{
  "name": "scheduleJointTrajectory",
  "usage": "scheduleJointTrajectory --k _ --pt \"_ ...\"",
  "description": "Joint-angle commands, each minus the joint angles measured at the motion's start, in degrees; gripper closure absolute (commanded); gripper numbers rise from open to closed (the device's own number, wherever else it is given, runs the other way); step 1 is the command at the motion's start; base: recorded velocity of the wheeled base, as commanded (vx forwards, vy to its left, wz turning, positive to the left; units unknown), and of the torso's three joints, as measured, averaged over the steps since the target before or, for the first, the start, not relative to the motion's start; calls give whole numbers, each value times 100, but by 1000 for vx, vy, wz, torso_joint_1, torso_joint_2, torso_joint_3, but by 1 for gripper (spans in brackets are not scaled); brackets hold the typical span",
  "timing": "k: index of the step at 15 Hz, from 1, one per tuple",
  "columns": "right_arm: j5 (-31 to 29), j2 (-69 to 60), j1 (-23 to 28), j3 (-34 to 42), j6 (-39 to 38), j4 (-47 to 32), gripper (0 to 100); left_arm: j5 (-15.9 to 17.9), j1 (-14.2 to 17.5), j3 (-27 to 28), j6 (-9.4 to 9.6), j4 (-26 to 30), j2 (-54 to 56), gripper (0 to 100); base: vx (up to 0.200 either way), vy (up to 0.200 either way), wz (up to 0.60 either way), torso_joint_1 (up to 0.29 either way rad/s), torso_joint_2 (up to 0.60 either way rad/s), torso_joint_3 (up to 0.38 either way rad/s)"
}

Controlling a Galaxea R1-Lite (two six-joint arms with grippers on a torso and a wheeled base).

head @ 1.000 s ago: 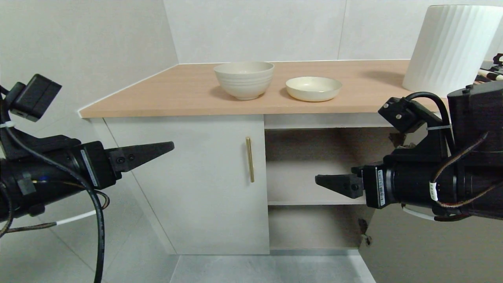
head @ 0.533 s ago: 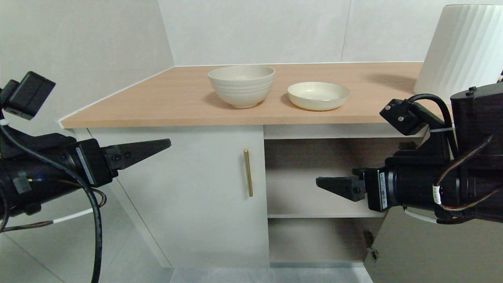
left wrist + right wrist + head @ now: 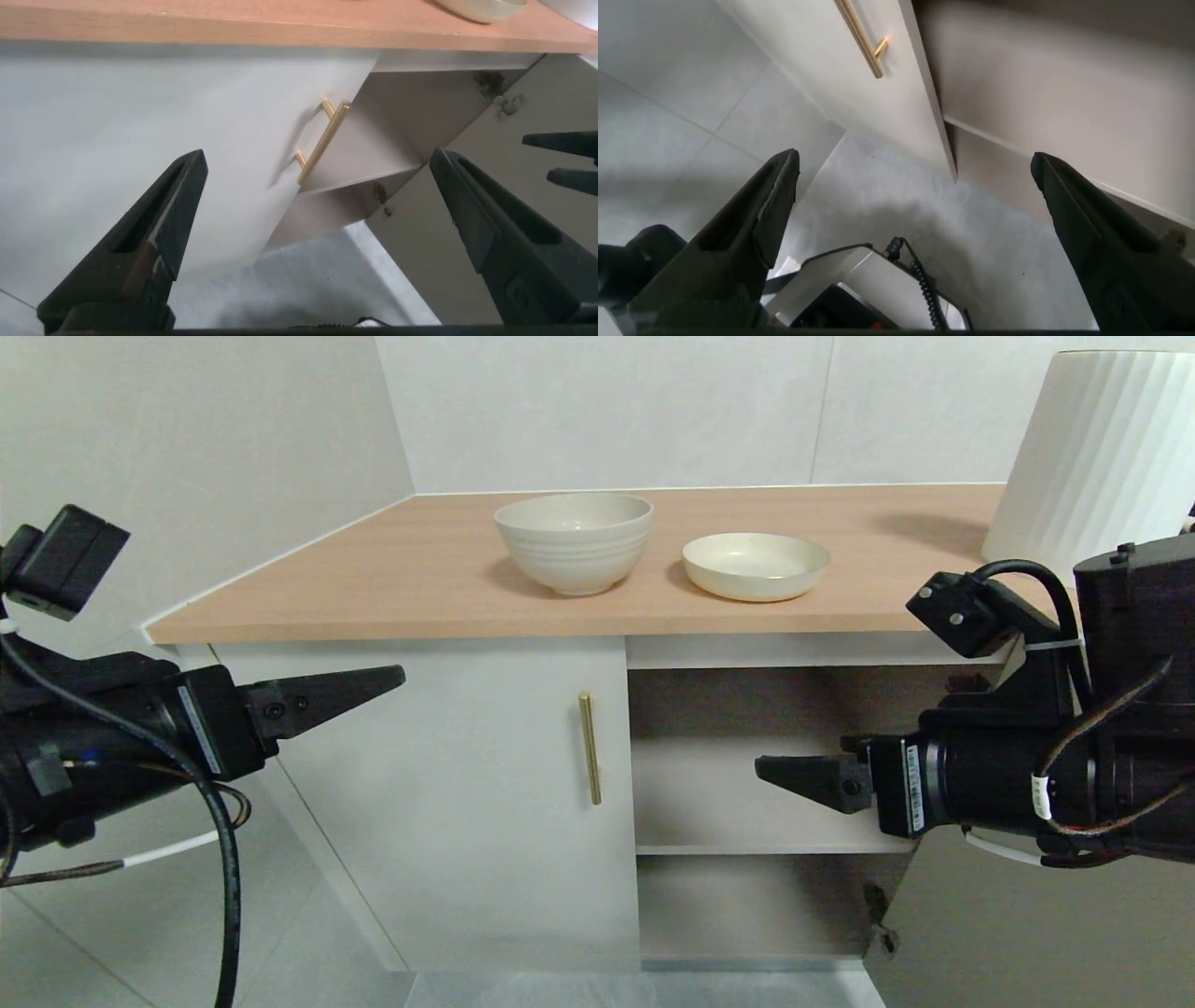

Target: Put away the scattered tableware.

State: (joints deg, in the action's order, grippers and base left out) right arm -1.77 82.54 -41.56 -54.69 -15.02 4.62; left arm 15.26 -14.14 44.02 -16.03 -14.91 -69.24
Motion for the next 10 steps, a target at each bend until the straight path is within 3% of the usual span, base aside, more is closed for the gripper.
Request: scheduleJointTrajectory --k 1,4,10 --pt "1 -10 -1 2 -1 4 0 3 -1 1 3 -3 -37 0 0 0 0 66 -271 -232" --pt "1 -10 -1 2 -1 4 0 12 -10 36 -5 -3 -116 0 0 0 0 103 -276 -289" --pt "1 51 25 -7 -1 4 0 3 -10 54 -14 -3 -344 0 0 0 0 154 -502 -303"
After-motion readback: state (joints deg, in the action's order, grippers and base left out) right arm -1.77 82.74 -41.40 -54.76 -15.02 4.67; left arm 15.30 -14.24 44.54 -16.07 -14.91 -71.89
